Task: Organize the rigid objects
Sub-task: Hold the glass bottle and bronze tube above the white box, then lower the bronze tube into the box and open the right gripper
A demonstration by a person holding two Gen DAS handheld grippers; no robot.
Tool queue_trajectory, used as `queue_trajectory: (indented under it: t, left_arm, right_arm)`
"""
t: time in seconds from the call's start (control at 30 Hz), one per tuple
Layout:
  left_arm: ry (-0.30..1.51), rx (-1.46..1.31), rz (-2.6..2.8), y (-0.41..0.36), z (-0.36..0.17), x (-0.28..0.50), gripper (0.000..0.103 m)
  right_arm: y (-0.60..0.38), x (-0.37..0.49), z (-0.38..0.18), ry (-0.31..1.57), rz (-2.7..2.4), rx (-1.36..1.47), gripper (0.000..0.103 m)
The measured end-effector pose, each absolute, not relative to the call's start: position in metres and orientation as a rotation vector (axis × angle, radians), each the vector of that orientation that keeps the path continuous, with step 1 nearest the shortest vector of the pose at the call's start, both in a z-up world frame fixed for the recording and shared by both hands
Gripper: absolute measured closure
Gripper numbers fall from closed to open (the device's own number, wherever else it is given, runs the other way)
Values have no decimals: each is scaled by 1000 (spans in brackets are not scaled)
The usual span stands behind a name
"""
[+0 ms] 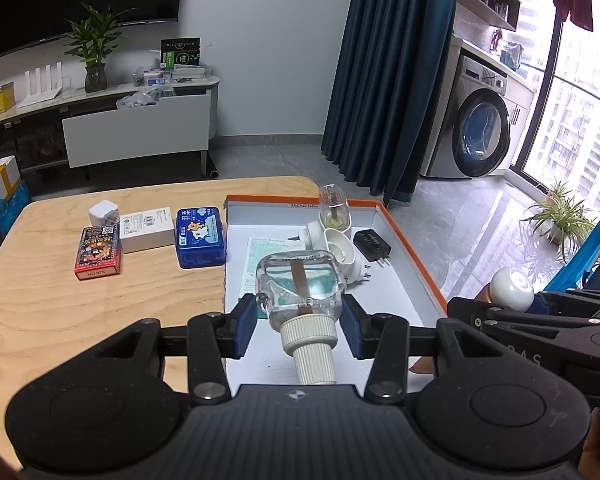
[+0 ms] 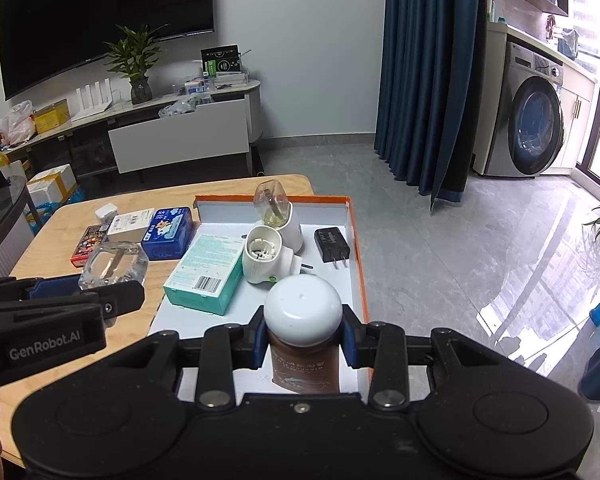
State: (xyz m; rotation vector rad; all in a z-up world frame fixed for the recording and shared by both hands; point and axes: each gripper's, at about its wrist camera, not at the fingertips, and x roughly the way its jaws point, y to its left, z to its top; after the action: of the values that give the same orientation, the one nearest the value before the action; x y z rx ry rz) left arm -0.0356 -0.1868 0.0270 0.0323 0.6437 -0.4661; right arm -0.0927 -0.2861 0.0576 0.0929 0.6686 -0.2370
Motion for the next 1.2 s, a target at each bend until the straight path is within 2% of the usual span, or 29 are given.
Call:
queue_trajectory:
  t: [0.6, 0.63, 0.8, 0.97, 1.2]
  left_arm:
    - [682, 65, -488, -196, 15, -28, 57]
    - [685, 67, -489, -197, 14, -27, 57]
    - [696, 84, -501, -201, 10, -23, 57]
    - [731, 95, -526, -211, 0, -18, 57]
    - [805, 103, -581, -227, -16, -14, 56]
  right_arm:
    - [-296, -59, 38, 721, -219, 64, 58]
    - [-297, -56, 39, 712, -222, 57, 56]
    - [-307, -52, 51, 640, -236, 83, 36]
    - [-312, -61, 53, 624, -257, 86, 36]
    - [-316, -75, 60, 592, -291, 114, 30]
